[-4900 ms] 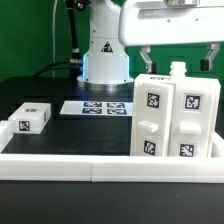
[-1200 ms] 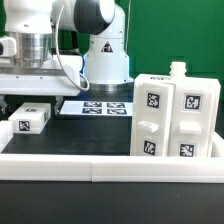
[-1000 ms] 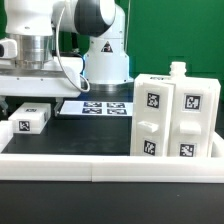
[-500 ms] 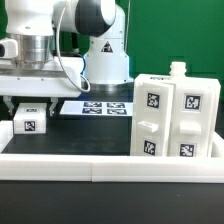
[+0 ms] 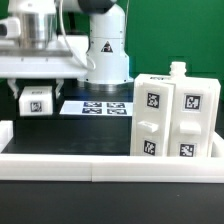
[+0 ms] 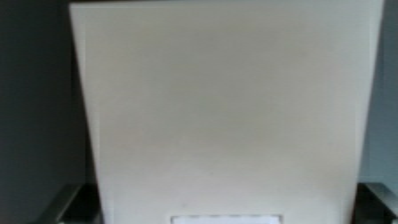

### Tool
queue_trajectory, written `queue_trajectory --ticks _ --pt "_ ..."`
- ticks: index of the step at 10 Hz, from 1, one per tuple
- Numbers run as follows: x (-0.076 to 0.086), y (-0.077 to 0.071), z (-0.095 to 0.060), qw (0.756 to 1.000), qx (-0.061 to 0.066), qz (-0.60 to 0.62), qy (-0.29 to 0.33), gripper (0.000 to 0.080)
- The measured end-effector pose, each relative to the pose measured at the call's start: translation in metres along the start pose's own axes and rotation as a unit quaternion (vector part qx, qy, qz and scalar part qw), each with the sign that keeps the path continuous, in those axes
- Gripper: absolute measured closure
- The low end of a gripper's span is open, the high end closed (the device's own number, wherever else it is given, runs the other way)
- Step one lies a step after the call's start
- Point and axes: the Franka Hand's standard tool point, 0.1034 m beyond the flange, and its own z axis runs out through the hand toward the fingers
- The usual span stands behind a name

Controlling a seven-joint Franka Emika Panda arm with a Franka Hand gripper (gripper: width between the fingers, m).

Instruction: Assemble cabinet

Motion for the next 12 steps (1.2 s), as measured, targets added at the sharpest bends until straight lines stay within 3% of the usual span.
queue_trajectory --ticks 1,3,5,7,9,12 --pt "0.008 -0.016 -0.019 1.000 0.009 0.014 0.000 0.0239" --pt "0.027 -0.049 -0.052 0.999 0.007 0.044 0.011 0.0238" --pt "0.050 -0.092 -0.078 0.998 -0.014 0.062 0.016 0.0238" --pt "0.089 -0.130 -0.094 0.996 -0.021 0.084 0.012 0.0238" --pt "0.128 -0.150 -0.098 0.994 -0.025 0.102 0.015 0.0238" --pt "0.121 -0.148 -0.094 0.995 -0.023 0.093 0.012 0.0238"
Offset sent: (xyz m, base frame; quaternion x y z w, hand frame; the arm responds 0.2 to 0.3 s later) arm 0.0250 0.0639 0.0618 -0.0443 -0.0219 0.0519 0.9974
